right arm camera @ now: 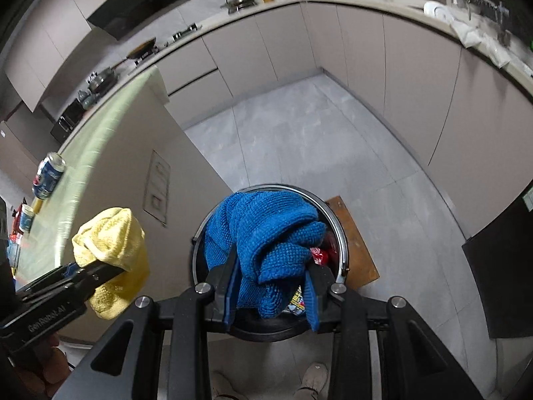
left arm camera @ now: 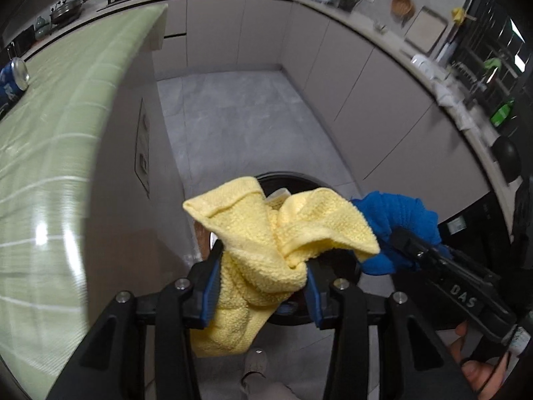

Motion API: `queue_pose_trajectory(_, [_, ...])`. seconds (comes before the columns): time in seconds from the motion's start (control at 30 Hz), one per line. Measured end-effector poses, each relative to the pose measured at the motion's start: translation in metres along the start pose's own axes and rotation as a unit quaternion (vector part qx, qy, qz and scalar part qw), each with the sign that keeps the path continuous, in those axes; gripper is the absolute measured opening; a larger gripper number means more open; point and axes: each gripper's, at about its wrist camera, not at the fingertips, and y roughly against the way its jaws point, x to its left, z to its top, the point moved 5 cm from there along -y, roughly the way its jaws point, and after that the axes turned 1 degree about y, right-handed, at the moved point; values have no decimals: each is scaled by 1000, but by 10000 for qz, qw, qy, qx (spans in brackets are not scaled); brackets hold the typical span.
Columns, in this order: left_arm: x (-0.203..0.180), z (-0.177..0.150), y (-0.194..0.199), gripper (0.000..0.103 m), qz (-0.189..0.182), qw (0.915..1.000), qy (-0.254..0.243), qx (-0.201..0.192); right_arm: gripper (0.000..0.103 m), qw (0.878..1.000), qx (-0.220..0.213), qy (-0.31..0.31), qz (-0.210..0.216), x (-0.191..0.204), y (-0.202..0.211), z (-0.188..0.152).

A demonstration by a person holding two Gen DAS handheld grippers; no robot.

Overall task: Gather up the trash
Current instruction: 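Lift the yellow and blue cloths and carry both over the bin, then open both tools over the bin, dropping the yellow and blue cloths, then move both tools back over the island toward the cup and sponge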

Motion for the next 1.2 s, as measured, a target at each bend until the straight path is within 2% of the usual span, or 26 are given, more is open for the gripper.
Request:
queue_pose_trajectory(0.2, [0,2,-25,53,211,9996,48,194,40,9996,267,53,57,-7,-33,6])
queue_pose_trajectory(0.23, [0,3,-28,58,260,9994,61,207,46,9994,322,47,76,-9,-39,7])
queue_pose_trajectory(0.3, [0,5,-32,68,439,9986,94,264,66,9992,399,77,43,-13,-46,8])
queue_pose_trajectory(0.33, [1,5,-33,72,480,9983,121,309,67,9992,391,82,26,-14,-47,9])
queue_pose_trajectory(0.47, [-3,12,-26,73,521,9982,186,214,67,9998,212,-29,-58,-18,-40,19])
queue_pose_trajectory(0.6, [-8,14,-3,73,400,9991,118,79,67,9998,-61,-166,-81,-25,-18,29])
queue_pose_trajectory(0.73, [-16,18,22,73,209,9998,26,-28,67,9997,-161,-143,-105,-20,-2,32])
queue_pose_trajectory(0.97, [-13,31,76,73,40,9995,-91,-295,67,9991,-374,-29,-191,10,33,33])
queue_pose_trajectory(1.2, [14,30,122,73,-56,9983,-150,-554,67,9974,-693,-6,-213,56,79,36])
